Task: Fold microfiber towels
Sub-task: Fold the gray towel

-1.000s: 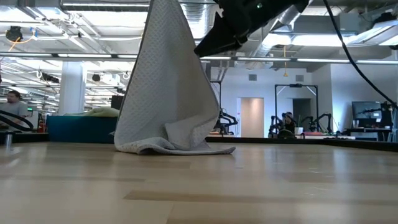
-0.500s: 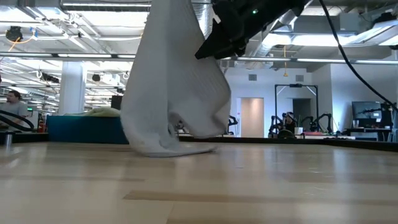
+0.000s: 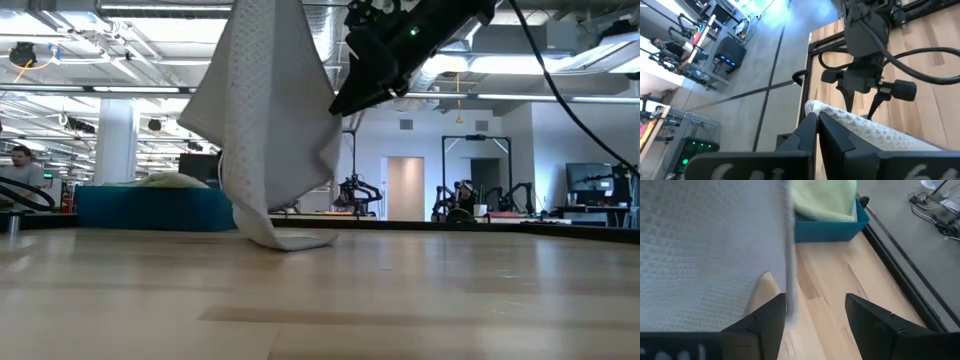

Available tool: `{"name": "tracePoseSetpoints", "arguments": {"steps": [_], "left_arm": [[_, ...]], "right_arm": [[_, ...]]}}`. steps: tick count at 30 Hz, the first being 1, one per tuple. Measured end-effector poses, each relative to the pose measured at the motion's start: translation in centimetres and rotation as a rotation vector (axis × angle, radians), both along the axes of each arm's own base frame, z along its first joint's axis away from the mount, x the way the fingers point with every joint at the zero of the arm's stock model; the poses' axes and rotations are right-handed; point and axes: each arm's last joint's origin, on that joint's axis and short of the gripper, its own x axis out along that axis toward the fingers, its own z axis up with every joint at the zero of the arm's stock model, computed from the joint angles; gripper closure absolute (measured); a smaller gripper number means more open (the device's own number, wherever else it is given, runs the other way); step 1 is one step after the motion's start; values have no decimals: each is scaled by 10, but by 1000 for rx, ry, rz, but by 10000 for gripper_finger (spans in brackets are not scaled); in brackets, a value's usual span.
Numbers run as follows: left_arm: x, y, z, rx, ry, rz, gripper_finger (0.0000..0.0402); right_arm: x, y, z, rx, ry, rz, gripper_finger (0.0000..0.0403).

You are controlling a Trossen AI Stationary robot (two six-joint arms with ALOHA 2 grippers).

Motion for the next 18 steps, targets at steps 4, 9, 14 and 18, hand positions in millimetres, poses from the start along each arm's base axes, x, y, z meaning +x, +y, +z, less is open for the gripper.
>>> {"name": "tracePoseSetpoints", "arguments": {"steps": [4, 9, 14, 18], "left_arm": [[-2, 1, 3, 2, -5, -3, 401], [-2, 1, 2, 5, -2, -6, 401], [-2, 0, 2, 4, -2, -8, 401], [-2, 0, 2, -1, -1, -15, 401]], "right_arm": [[0, -2, 0, -5, 3, 0, 192], [1, -7, 0, 46, -2, 43, 227], [3, -10, 3, 58, -41, 52, 245], [3, -14, 3, 58, -49, 41, 252]]}}
